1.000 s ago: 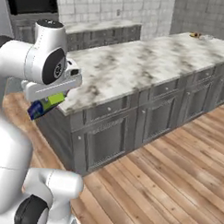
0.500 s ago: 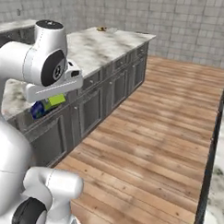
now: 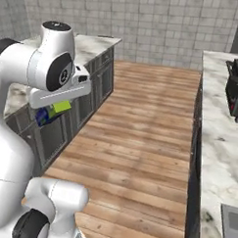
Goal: Retrieve the tupperware and aluminum foil from the cabinet and place them on the dining counter near the plate with mushrooms to prepare for storing leftovers.
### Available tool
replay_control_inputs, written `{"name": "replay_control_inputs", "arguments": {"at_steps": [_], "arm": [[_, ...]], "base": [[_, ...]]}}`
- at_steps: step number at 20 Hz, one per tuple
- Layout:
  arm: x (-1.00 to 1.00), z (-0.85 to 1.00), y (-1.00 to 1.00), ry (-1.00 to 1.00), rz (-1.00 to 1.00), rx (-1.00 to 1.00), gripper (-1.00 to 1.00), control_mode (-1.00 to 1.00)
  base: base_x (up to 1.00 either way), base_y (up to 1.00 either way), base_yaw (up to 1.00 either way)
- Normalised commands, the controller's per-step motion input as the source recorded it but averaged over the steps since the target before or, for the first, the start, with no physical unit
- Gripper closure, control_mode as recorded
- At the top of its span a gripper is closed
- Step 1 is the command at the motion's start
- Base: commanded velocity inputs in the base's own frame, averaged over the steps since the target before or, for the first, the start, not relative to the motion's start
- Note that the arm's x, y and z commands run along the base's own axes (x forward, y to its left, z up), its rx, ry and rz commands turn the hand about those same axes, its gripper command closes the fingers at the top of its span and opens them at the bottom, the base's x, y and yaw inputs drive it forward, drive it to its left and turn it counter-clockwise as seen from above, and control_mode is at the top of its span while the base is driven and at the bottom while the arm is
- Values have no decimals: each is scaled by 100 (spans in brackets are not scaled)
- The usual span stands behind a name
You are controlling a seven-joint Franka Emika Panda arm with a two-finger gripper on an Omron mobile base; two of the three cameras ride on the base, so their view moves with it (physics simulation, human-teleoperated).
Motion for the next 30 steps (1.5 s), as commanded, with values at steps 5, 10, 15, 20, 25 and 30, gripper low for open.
{"name": "replay_control_inputs", "arguments": {"at_steps": [5,10,15,20,25,30], "arm": [[0,0,0,0,0,0,100,100],[0,0,0,0,0,0,100,100],[0,0,0,0,0,0,100,100],[0,0,0,0,0,0,100,100],[0,0,0,0,0,0,100,100],[0,0,0,0,0,0,100,100]], "base": [[100,38,-16],[100,40,-13],[100,26,-8],[100,26,-4],[100,25,-1],[100,22,-2]]}}
